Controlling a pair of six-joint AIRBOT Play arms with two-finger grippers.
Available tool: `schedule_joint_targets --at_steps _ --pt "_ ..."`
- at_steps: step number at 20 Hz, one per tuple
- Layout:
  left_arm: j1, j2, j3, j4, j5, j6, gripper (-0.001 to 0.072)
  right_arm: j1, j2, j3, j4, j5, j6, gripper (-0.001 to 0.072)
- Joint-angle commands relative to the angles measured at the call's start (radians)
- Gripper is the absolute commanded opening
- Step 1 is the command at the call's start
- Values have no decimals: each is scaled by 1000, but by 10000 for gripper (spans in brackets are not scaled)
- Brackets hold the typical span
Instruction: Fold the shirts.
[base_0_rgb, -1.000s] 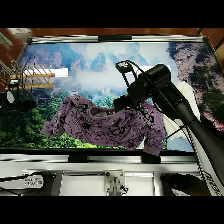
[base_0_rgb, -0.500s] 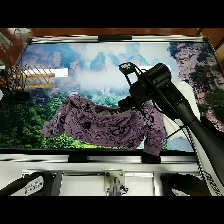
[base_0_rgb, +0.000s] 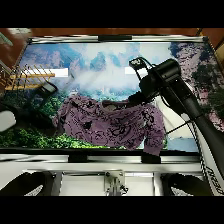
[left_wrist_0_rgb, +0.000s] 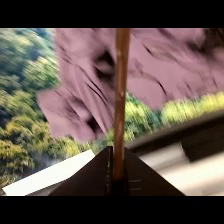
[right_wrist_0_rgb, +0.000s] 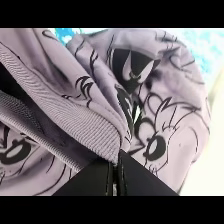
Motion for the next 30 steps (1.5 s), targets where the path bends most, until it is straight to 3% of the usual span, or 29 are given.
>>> schedule_joint_targets --at_steps 1,5,9,20,24,30 --pt "-245 31 0 -1 -250 50 55 -64 1 1 69 56 -53 73" --pt "-389 29 0 82 -246 53 55 -67 1 1 56 56 -93 73" --pt "-367 30 0 223 -151 50 55 -67 1 1 69 41 -110 73" --pt "-372 97 -5 181 -133 55 55 -67 1 1 66 32 -111 74" --pt "-372 97 -12 181 -125 94 55 -67 1 1 66 32 -111 73" --pt "-368 93 -52 185 -39 106 54 -67 1 1 74 31 -112 73"
